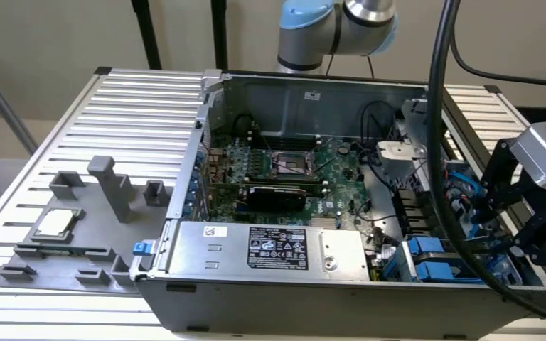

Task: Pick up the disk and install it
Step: 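Insert the first disk wire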

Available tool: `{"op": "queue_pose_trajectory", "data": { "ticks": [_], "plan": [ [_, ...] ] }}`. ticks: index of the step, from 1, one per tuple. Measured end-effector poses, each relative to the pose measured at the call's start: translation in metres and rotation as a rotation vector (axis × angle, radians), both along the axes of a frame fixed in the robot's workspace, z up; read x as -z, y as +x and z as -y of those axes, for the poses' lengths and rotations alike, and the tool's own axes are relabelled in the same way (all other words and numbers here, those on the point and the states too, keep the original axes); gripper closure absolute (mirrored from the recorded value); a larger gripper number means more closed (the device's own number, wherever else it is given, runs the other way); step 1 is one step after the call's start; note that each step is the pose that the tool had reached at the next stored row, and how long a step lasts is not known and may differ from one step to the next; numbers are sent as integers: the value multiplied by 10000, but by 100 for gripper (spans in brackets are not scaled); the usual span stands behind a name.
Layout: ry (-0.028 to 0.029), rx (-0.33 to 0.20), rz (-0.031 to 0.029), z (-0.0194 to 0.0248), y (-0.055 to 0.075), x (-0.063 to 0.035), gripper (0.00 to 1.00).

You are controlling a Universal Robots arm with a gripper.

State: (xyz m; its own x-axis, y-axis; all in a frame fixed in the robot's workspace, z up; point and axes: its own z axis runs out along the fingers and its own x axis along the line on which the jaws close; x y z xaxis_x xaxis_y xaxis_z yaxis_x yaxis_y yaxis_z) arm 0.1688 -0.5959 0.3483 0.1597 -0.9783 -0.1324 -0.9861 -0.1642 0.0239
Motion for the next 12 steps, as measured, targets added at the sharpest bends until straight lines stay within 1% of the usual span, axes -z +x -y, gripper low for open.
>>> {"op": "queue_pose_trajectory", "data": {
  "ticks": [3, 5, 10, 12],
  "plan": [
    [125, -27, 27, 19, 0, 12, 0],
    [190, -36, 34, 32, 0, 14, 0],
    [305, -42, 45, 44, 2, 13, 0],
    [331, -43, 49, 44, 3, 13, 0]
  ]
}}
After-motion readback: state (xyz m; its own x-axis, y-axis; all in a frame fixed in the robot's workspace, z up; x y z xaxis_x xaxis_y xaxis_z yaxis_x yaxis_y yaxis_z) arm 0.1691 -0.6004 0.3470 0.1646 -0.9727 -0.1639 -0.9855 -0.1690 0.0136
